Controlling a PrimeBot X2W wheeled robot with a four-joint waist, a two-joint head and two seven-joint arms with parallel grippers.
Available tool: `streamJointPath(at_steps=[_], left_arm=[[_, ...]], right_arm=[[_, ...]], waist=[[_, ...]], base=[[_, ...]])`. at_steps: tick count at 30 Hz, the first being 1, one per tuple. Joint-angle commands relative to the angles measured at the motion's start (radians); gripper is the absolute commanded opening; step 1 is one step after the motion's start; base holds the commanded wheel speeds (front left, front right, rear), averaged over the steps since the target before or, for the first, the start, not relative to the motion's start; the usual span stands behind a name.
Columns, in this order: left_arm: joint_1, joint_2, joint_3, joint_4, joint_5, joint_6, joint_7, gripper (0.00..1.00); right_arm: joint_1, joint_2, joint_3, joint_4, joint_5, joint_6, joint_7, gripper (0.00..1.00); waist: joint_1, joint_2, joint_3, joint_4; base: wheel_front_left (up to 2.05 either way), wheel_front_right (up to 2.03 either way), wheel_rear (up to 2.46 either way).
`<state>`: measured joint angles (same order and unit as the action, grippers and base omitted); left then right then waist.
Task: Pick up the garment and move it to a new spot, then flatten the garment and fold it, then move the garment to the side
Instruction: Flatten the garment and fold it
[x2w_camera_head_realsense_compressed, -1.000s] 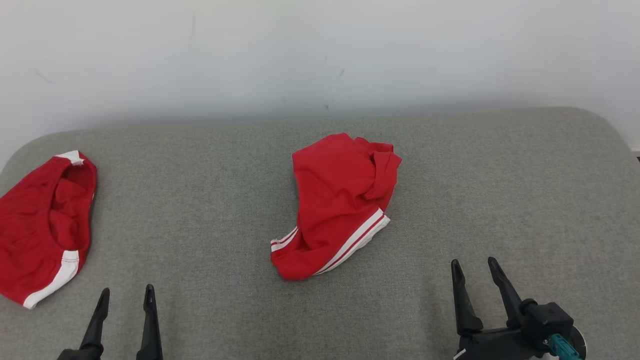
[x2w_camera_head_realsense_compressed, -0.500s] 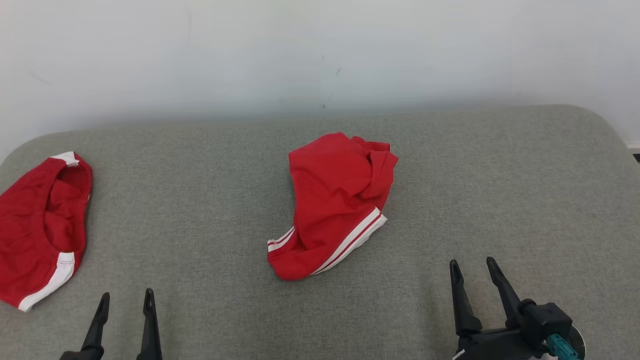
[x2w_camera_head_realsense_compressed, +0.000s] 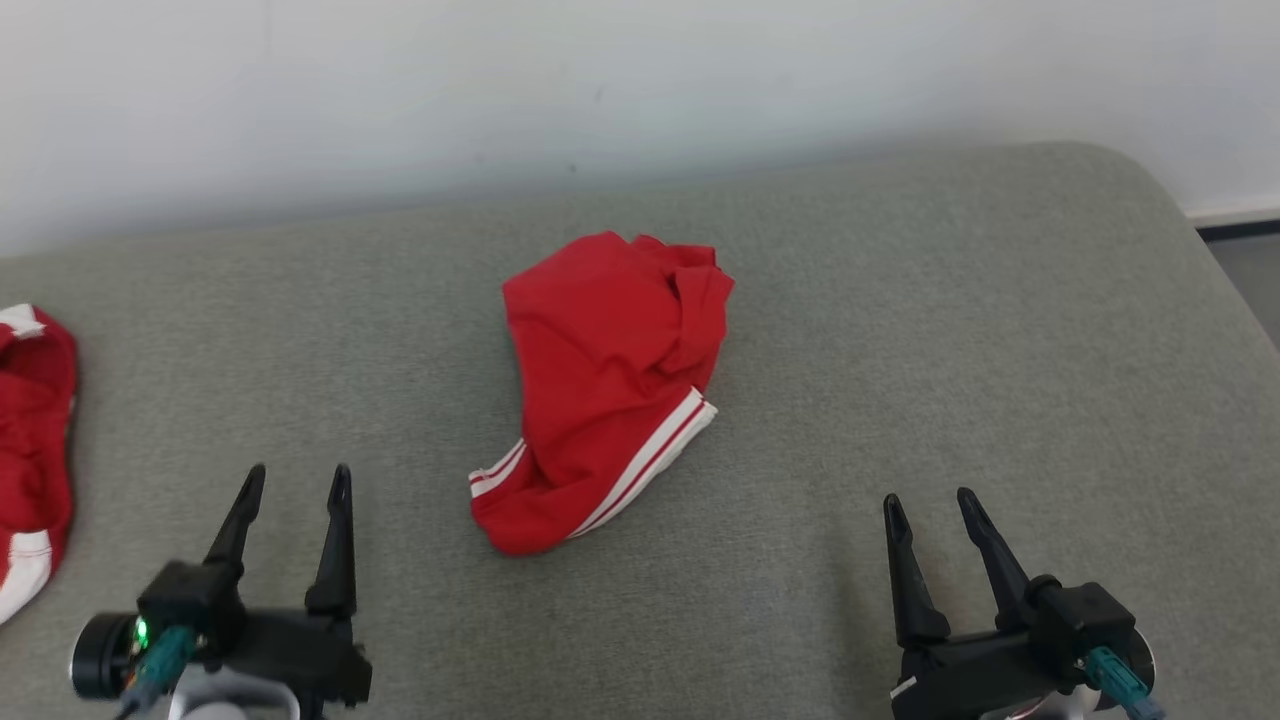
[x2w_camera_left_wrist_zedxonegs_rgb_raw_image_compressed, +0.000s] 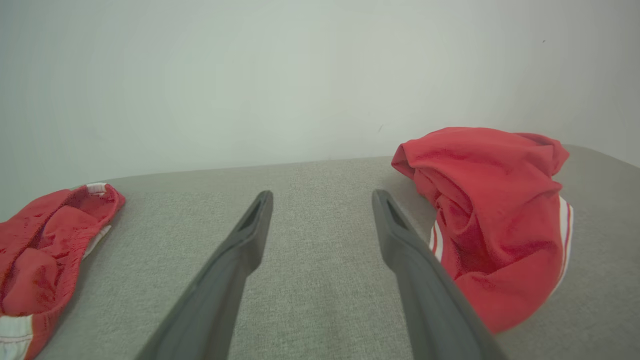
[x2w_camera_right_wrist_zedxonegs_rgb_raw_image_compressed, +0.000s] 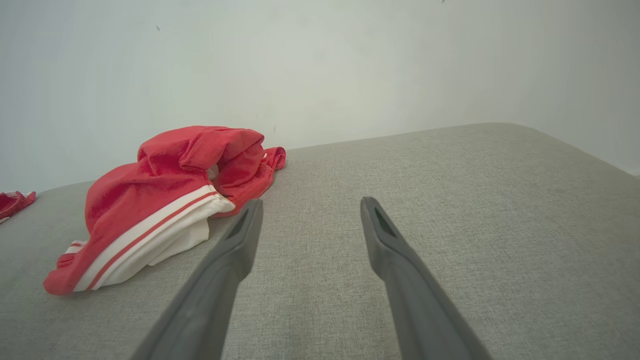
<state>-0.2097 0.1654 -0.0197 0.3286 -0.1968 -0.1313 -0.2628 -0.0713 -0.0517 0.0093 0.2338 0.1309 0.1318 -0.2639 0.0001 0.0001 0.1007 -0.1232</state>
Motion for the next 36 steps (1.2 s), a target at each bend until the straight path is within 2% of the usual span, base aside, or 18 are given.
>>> streamJointPath(at_steps=[1, 9, 21, 22, 23, 30, 32, 36], left_arm=[[-0.033, 0.009, -0.010, 0.015, -0.022, 0.001, -0.003, 1.00], [-0.192, 0.059, -0.148, 0.225, -0.076, 0.001, 0.012, 1.00], [-0.261, 0.067, -0.342, 0.424, -0.205, 0.001, 0.091, 1.00], [-0.266, 0.069, -0.352, 0.430, -0.211, 0.001, 0.092, 0.42], [-0.271, 0.070, -0.363, 0.436, -0.219, 0.001, 0.092, 0.00], [-0.297, 0.062, -0.403, 0.423, -0.275, 0.001, 0.033, 0.00], [-0.289, 0.063, -0.390, 0.401, -0.281, 0.003, 0.015, 0.00], [-0.234, 0.068, -0.340, 0.313, -0.291, 0.035, -0.001, 0.00]], right_arm=[[-0.012, 0.003, 0.000, -0.003, 0.008, -0.002, -0.001, 1.00], [-0.032, 0.003, 0.012, -0.007, 0.028, -0.002, -0.001, 1.00], [-0.042, 0.003, 0.002, -0.004, 0.033, -0.002, -0.001, 1.00], [-0.043, 0.003, 0.003, -0.006, 0.033, -0.002, -0.001, 1.00], [-0.043, 0.003, 0.004, -0.008, 0.032, -0.002, -0.001, 1.00], [-0.020, 0.003, -0.015, -0.011, 0.027, -0.002, -0.001, 1.00], [-0.014, 0.003, -0.020, -0.013, 0.026, -0.002, -0.001, 1.00], [-0.002, 0.003, -0.027, -0.014, 0.026, -0.002, -0.001, 1.00]], waist=[[-0.0001, -0.0001, 0.042, -0.042], [-0.0001, -0.0001, 0.091, -0.107], [-0.0001, -0.0001, 0.097, -0.132], [-0.0001, -0.0001, 0.097, -0.131], [-0.0001, -0.0001, 0.096, -0.130], [-0.0001, -0.0001, 0.068, -0.084], [-0.0001, -0.0001, 0.055, -0.060], [-0.0001, -0.0001, 0.030, -0.009]], base=[[0.00, 0.00, 0.00], [0.00, 0.00, 0.00], [0.00, 0.00, 0.00], [0.00, 0.00, 0.00], [0.00, 0.00, 0.00], [0.00, 0.00, 0.00], [0.00, 0.00, 0.00], [0.00, 0.00, 0.00]])
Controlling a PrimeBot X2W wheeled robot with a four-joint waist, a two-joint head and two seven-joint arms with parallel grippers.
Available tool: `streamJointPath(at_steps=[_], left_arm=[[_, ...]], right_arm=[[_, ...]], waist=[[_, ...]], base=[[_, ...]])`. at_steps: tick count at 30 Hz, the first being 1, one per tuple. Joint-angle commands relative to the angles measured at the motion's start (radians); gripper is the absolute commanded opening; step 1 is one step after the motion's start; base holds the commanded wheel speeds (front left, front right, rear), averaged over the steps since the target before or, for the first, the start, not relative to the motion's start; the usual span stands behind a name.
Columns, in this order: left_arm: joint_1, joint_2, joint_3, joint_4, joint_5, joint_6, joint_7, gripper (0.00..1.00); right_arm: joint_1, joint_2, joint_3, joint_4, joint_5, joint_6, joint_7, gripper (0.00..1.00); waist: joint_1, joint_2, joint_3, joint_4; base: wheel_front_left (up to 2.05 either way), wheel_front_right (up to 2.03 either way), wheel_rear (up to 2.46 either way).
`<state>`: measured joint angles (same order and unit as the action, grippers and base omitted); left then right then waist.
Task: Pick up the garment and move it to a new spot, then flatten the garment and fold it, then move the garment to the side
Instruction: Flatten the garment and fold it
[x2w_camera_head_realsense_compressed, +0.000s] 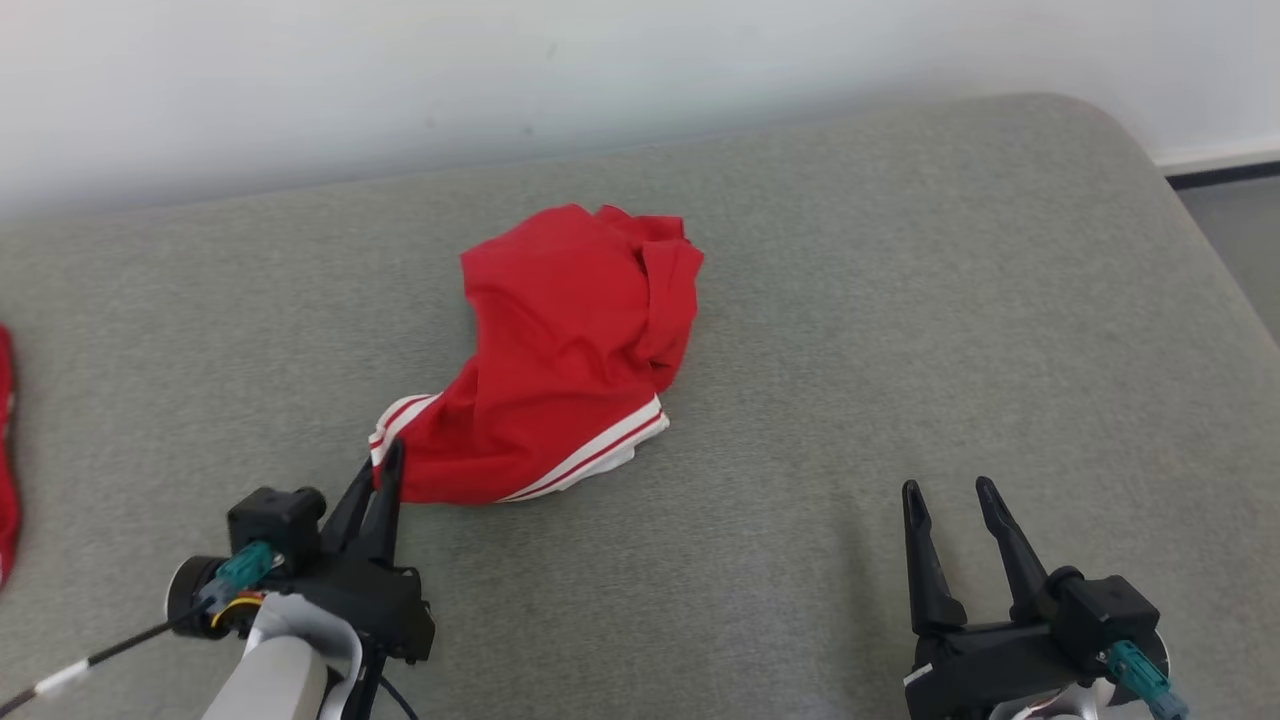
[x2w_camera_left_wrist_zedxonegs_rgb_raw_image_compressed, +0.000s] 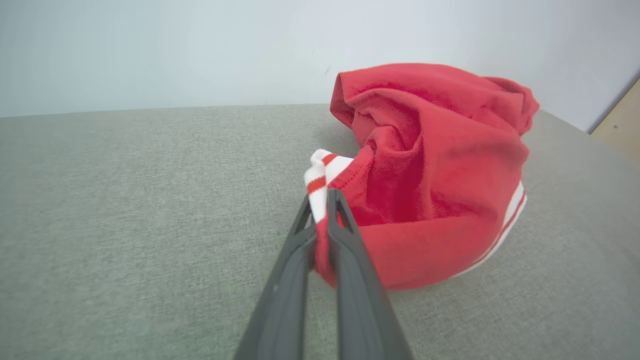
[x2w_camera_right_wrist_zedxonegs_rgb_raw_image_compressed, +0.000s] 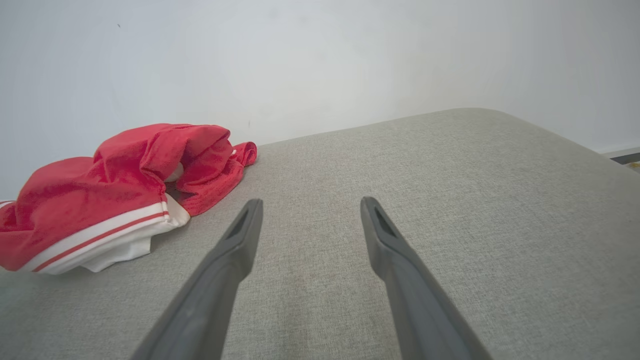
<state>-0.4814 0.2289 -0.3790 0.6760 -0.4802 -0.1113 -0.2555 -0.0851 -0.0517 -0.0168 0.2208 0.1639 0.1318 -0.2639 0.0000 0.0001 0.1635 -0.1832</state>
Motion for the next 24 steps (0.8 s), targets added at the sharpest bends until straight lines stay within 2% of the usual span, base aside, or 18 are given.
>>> streamJointPath(at_steps=[1, 10, 15, 18, 22, 23, 24], left_arm=[[0.057, 0.004, 0.034, -0.065, -0.008, 0.025, -0.010, 0.00], [0.280, -0.005, 0.133, -0.351, 0.001, 0.088, -0.010, 0.00], [0.419, -0.013, 0.165, -0.471, -0.029, 0.133, -0.010, 0.00], [0.490, -0.024, 0.179, -0.506, -0.046, 0.155, -0.008, 0.00], [0.536, -0.027, 0.170, -0.486, -0.049, 0.161, 0.000, 0.00], [0.536, -0.024, 0.177, -0.462, -0.047, 0.157, -0.004, 0.82], [0.533, -0.022, 0.178, -0.454, -0.036, 0.156, -0.006, 1.00]], right_arm=[[0.015, 0.003, -0.004, -0.002, -0.008, -0.002, -0.001, 1.00], [0.029, 0.003, -0.004, 0.002, -0.006, -0.002, -0.001, 1.00], [0.035, 0.003, -0.007, 0.003, -0.006, -0.002, -0.001, 1.00], [0.035, 0.002, -0.007, 0.003, -0.007, -0.002, -0.001, 1.00], [0.035, 0.002, 0.001, 0.011, -0.009, -0.002, -0.001, 1.00], [0.034, 0.003, 0.004, 0.016, -0.010, -0.002, -0.001, 1.00], [0.034, 0.003, 0.004, 0.017, -0.010, -0.002, -0.001, 1.00]], waist=[[0.0000, -0.0001, -0.038, 0.066], [0.0000, -0.0001, -0.066, 0.158], [0.0000, -0.0001, -0.075, 0.184], [0.0000, -0.0001, -0.076, 0.190], [0.0000, -0.0001, -0.083, 0.188], [0.0000, -0.0001, -0.089, 0.182], [0.0000, -0.0001, -0.091, 0.179]], base=[[0.00, 0.00, 0.00], [0.00, 0.00, 0.00], [0.00, 0.00, 0.00], [0.00, 0.00, 0.00], [0.00, 0.00, 0.00], [0.00, 0.00, 0.00], [0.00, 0.00, 0.00]])
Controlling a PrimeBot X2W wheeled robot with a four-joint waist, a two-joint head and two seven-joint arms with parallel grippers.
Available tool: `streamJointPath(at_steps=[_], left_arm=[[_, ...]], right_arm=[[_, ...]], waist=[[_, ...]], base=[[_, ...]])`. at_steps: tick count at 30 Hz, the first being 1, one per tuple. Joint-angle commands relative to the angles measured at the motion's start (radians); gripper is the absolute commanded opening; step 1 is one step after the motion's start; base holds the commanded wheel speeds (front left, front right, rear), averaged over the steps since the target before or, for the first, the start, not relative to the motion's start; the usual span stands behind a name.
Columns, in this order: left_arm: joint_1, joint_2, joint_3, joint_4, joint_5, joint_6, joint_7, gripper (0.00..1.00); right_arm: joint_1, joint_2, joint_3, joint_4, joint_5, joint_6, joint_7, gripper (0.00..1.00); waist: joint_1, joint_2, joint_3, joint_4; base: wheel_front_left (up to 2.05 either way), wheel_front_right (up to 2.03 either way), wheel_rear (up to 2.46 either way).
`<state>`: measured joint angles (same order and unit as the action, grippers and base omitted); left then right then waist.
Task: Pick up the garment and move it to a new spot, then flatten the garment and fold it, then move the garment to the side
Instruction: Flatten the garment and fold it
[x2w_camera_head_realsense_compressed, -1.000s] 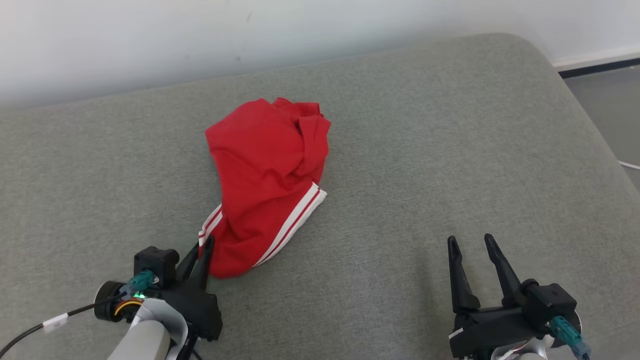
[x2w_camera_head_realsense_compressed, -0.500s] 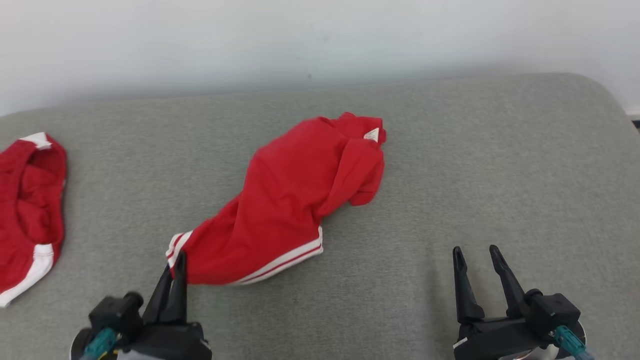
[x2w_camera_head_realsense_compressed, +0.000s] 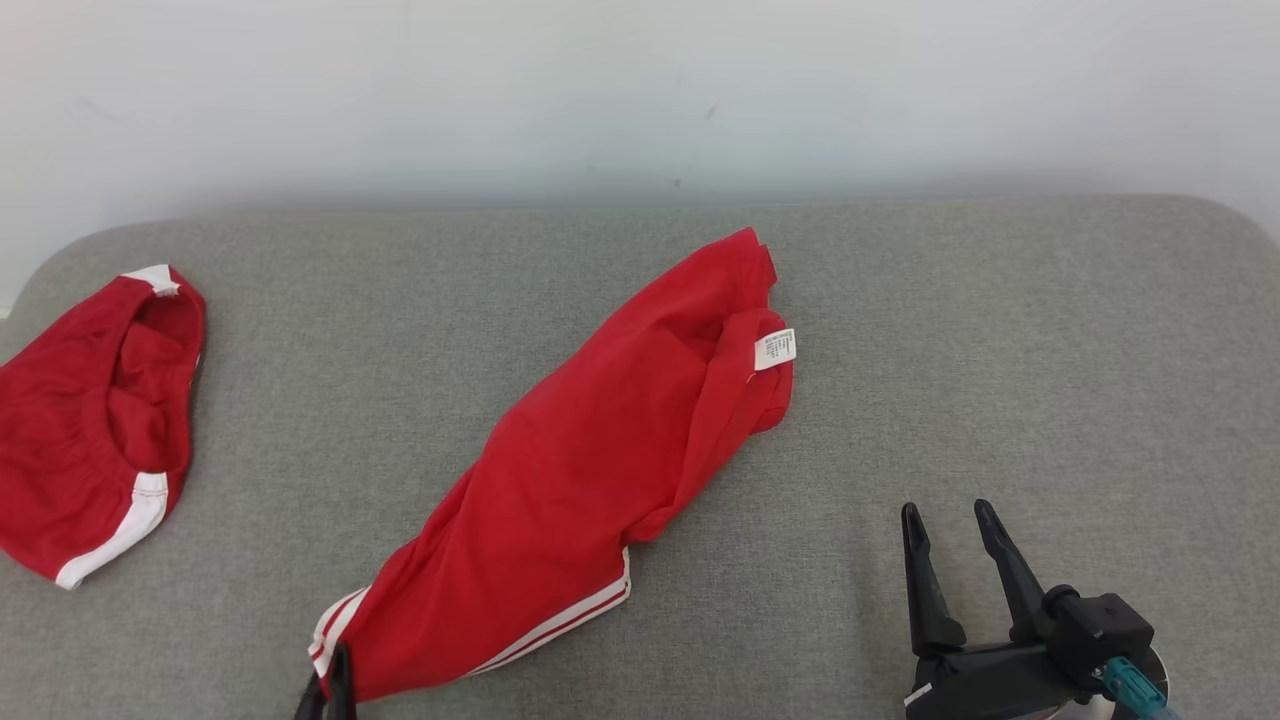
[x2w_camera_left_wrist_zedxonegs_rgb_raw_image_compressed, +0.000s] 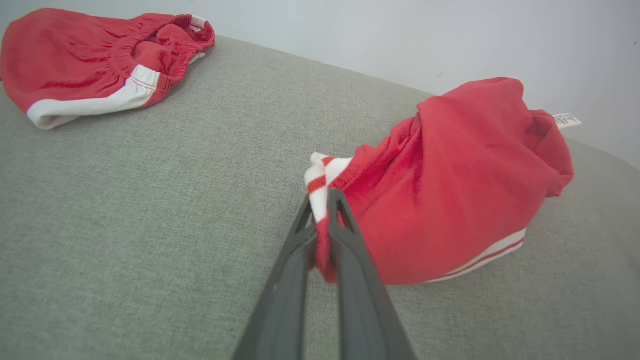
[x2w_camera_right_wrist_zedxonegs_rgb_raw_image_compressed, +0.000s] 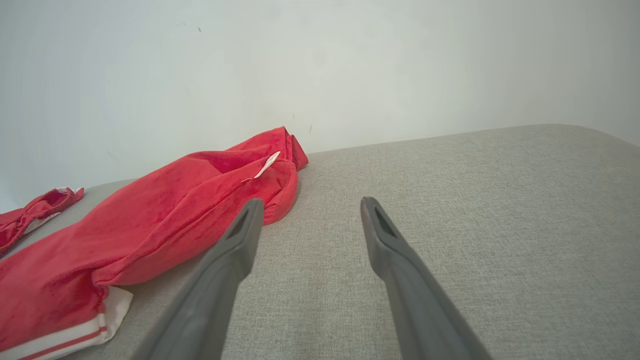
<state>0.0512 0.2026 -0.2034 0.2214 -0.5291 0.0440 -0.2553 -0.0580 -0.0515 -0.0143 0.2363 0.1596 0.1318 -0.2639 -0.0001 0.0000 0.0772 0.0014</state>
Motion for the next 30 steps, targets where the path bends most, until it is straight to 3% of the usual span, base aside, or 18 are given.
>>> streamJointPath(at_steps=[1, 16, 30], left_arm=[[-0.005, 0.003, 0.010, 0.003, 0.018, 0.001, -0.009, 1.00], [0.006, -0.043, 0.219, -0.172, 0.230, -0.046, -0.010, 1.00], [0.054, -0.112, 0.319, -0.178, 0.352, -0.123, -0.011, 1.00]], right_arm=[[0.008, 0.002, 0.000, 0.000, -0.007, -0.002, -0.001, 1.00], [0.020, 0.002, -0.014, -0.002, -0.014, -0.002, -0.001, 1.00], [0.033, 0.002, -0.024, 0.008, -0.014, -0.002, -0.001, 1.00]], waist=[[0.0001, 0.0000, -0.007, -0.008], [0.0001, 0.0000, -0.030, -0.050], [0.0001, 0.0000, -0.041, -0.074]], base=[[0.00, 0.00, 0.00], [0.00, 0.00, 0.00], [0.00, 0.00, 0.00]])
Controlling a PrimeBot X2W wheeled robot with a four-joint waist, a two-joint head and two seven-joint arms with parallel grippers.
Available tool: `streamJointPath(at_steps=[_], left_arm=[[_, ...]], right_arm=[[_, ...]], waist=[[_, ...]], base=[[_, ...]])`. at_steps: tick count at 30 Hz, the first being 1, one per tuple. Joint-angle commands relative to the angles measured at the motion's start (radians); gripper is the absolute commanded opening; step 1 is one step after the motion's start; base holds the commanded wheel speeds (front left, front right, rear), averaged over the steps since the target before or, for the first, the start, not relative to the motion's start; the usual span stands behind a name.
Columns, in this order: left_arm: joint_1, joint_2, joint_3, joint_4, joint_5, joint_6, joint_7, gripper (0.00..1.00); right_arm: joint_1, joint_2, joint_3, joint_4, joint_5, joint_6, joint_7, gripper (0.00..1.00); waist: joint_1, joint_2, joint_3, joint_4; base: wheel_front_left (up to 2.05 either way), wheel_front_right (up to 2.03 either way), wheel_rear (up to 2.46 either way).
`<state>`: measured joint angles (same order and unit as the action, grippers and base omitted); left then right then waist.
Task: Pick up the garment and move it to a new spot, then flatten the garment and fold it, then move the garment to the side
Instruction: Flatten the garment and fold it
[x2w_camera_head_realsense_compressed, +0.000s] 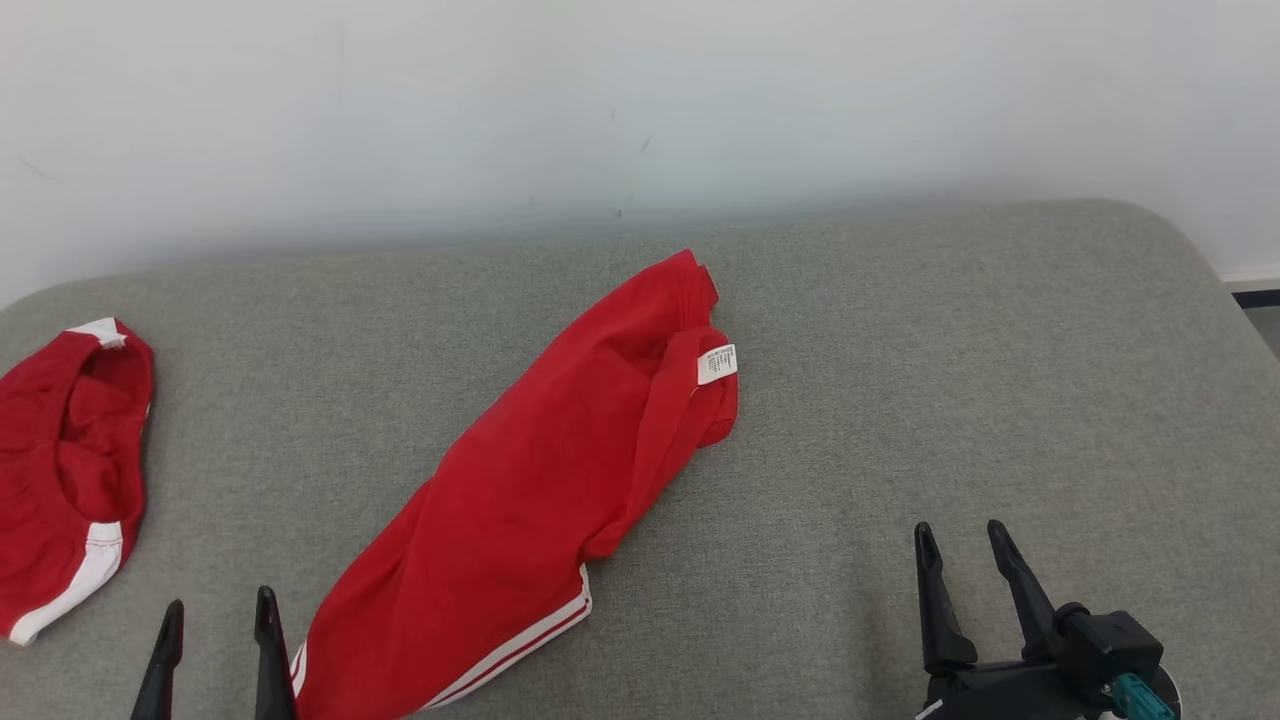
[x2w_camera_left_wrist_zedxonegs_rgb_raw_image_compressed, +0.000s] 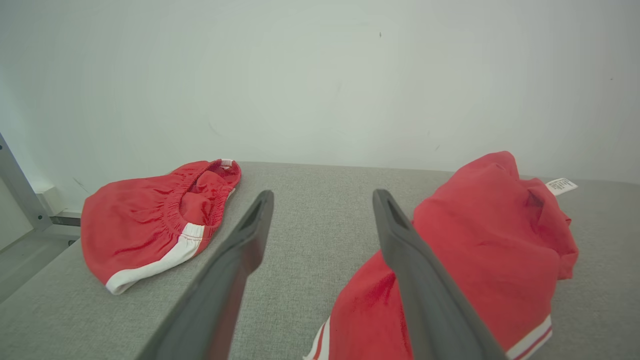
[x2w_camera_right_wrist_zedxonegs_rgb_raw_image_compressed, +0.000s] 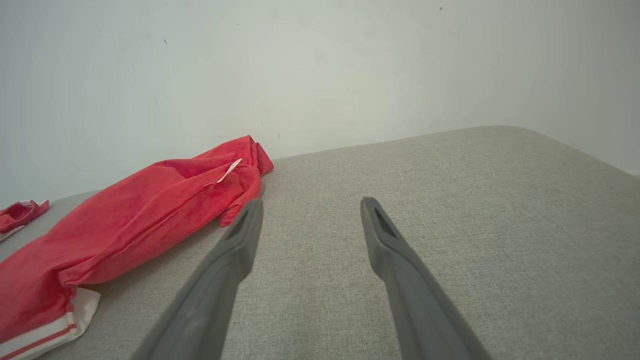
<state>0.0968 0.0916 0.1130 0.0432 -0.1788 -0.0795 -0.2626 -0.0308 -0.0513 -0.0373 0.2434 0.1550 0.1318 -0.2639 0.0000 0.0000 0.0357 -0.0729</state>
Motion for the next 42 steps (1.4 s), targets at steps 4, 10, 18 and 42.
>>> streamJointPath(at_steps=[4, 10, 18, 42], left_arm=[[0.009, -0.013, 0.012, 0.014, 0.019, -0.014, -0.003, 1.00], [-0.012, -0.025, 0.008, 0.031, 0.036, -0.026, -0.003, 1.00], [-0.044, -0.033, -0.016, 0.037, 0.051, -0.040, -0.003, 1.00], [-0.161, -0.042, -0.154, 0.071, 0.021, -0.049, -0.003, 1.00]], right_arm=[[0.007, 0.002, -0.001, 0.006, -0.012, -0.002, -0.001, 1.00], [-0.051, 0.002, 0.015, 0.029, -0.039, -0.002, -0.001, 1.00], [-0.228, -0.019, 0.046, 0.150, -0.094, -0.002, -0.001, 1.00], [-0.808, -0.130, 0.088, 0.832, -0.100, -0.002, 0.034, 1.00]], waist=[[0.0000, 0.0000, 0.001, 0.003], [0.0000, 0.0000, 0.008, 0.024], [0.0000, 0.0000, 0.029, 0.085], [0.0000, 0.0000, 0.170, 0.297]], base=[[0.00, 0.00, 0.00], [0.00, 0.00, 0.00], [0.00, 0.00, 0.00], [0.00, 0.00, 0.00]])
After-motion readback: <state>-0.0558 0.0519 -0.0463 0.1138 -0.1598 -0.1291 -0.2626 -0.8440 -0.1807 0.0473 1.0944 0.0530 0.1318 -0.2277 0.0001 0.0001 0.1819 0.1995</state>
